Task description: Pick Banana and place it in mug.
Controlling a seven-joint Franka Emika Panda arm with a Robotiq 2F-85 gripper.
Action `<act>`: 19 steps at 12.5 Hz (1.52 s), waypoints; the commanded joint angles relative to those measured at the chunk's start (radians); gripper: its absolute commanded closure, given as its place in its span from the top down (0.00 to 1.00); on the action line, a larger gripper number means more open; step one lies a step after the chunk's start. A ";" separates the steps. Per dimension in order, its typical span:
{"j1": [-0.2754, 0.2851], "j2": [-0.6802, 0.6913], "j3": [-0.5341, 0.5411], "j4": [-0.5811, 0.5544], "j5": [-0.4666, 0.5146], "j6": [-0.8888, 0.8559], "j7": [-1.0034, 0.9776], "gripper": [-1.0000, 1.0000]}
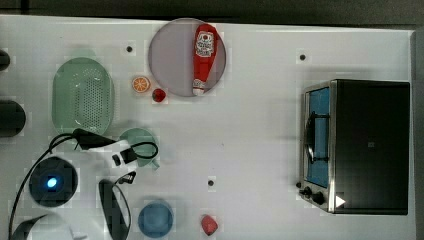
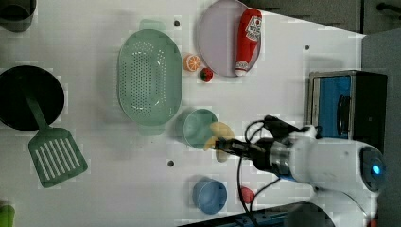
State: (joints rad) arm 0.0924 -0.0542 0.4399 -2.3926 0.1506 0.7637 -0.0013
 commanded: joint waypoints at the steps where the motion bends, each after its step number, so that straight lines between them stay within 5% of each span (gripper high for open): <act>1: -0.012 0.102 -0.033 0.019 -0.006 0.091 0.105 0.27; 3: -0.013 0.116 -0.053 0.015 -0.068 0.101 0.164 0.30; 9: -0.014 0.147 -0.064 0.009 -0.094 0.138 0.205 0.99; 12: -0.022 0.103 -0.100 0.056 -0.076 0.132 0.207 1.00; 19: -0.043 -0.106 -0.331 0.348 -0.102 -0.407 0.174 1.00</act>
State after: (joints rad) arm 0.0909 -0.1382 0.1371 -2.0566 0.0583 0.3823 0.1736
